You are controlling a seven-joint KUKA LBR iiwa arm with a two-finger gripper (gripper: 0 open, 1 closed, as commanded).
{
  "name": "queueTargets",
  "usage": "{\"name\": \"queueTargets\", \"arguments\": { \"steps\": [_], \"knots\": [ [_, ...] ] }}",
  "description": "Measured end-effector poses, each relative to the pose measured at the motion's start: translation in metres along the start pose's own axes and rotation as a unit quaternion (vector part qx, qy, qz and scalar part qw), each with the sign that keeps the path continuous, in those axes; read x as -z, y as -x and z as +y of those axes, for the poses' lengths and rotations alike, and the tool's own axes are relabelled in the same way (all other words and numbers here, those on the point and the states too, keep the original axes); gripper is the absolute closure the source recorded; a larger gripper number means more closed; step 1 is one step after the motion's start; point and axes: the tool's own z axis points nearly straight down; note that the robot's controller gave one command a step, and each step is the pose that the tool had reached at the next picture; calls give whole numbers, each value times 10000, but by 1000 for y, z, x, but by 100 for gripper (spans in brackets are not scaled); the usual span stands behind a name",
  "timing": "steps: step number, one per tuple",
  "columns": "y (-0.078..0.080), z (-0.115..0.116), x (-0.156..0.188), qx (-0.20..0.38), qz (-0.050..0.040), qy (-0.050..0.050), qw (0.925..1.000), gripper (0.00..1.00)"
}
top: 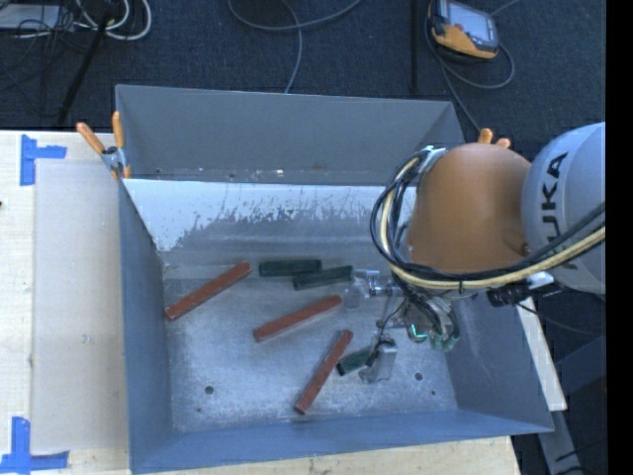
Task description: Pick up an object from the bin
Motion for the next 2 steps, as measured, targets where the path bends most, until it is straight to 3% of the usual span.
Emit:
{"name": "queueTargets", "arguments": {
  "steps": [1, 2],
  "knots": [
    [-8, -19, -132, 3138, -55, -10, 9495, 0],
    [-7, -19, -130, 3121, -77, -9, 9500, 100]
  ]
}}
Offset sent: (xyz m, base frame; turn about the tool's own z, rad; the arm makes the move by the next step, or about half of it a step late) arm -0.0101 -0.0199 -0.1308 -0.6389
